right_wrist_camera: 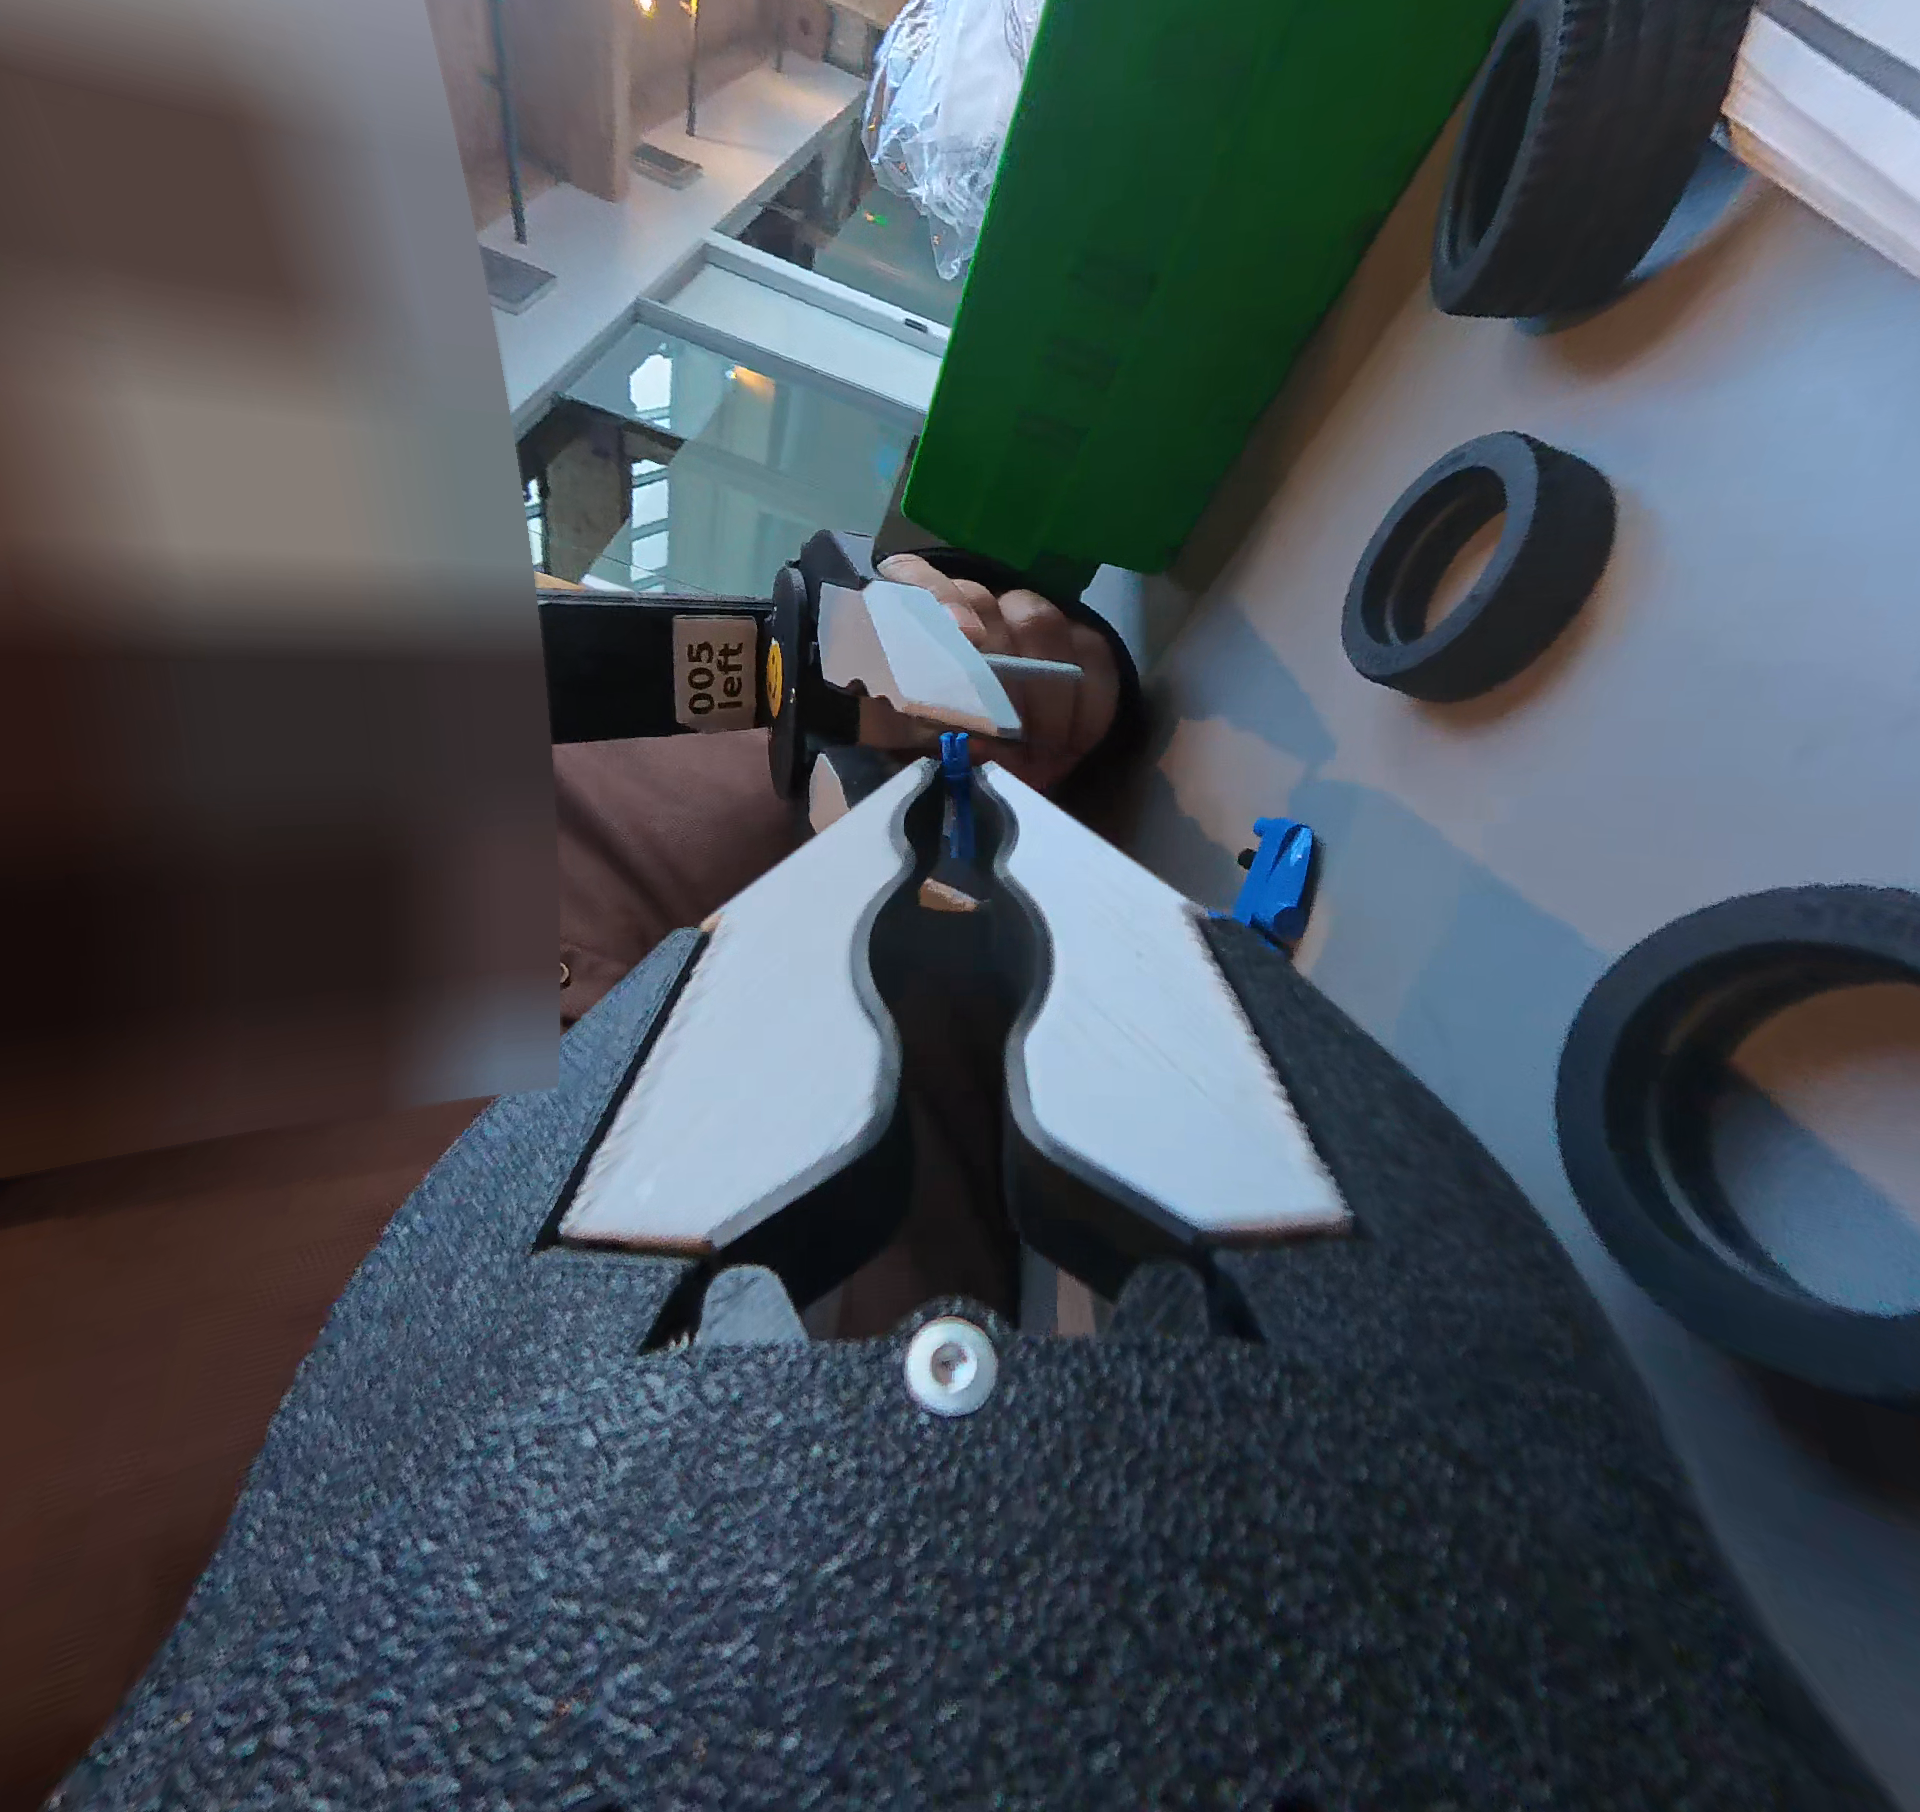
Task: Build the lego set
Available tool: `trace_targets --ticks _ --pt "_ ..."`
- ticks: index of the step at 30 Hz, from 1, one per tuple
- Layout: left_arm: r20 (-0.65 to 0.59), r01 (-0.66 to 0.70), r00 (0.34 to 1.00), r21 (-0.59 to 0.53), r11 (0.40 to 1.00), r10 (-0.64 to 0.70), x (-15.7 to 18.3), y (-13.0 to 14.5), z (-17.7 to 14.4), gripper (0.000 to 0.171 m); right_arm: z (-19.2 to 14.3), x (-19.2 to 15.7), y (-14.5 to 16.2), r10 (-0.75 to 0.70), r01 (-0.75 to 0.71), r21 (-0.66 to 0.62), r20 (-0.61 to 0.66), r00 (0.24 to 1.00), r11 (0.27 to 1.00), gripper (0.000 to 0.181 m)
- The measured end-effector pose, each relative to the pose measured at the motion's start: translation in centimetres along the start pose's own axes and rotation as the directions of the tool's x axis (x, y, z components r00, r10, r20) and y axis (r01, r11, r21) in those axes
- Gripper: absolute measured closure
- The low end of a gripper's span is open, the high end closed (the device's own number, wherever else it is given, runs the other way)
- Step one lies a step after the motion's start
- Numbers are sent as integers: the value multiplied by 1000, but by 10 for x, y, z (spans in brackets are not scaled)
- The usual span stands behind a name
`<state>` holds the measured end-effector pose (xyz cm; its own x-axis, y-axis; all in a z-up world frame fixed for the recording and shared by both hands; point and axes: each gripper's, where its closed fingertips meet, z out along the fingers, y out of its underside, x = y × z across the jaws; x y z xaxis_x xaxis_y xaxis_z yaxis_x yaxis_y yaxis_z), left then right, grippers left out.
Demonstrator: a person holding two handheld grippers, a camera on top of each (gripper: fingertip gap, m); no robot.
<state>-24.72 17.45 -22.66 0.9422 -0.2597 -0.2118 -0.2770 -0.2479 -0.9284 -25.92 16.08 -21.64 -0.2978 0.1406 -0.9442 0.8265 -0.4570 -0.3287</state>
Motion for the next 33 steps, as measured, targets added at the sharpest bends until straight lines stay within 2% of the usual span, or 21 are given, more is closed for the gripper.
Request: trace_targets --ticks 7,9,12,16,20,26,33 --pt "30 -9 1000 -9 1000 9 -5 1 -1 150 3 1 -1 27 -27 16 22 999 1000 177" --pt "48 1 999 11 1000 -1 -8 -2 -2 139 3 3 1 29 -29 6 12 1000 1000 177" --pt "34 -7 999 19 1000 7 -6 -3 -3 139 3 4 4 32 -32 -6 2 999 999 177" --pt "12 -77 997 -2 997 77 4 1 -1 146 3 3 7 37 -37 -25 2 999 999 177" --pt "52 -132 990 -15 991 132 1 1 -2 149 5 1 8 44 -44 -25 10 999 999 177" --pt "110 -83 991 5 997 82 -11 -4 -4 150 3 2 3 -29 29 3 -30 999 1000 173" --pt "127 -149 981 -10 989 149 -5 -4 -1 149 9 -2 12 -103 99 -65 -52 993 993 177"
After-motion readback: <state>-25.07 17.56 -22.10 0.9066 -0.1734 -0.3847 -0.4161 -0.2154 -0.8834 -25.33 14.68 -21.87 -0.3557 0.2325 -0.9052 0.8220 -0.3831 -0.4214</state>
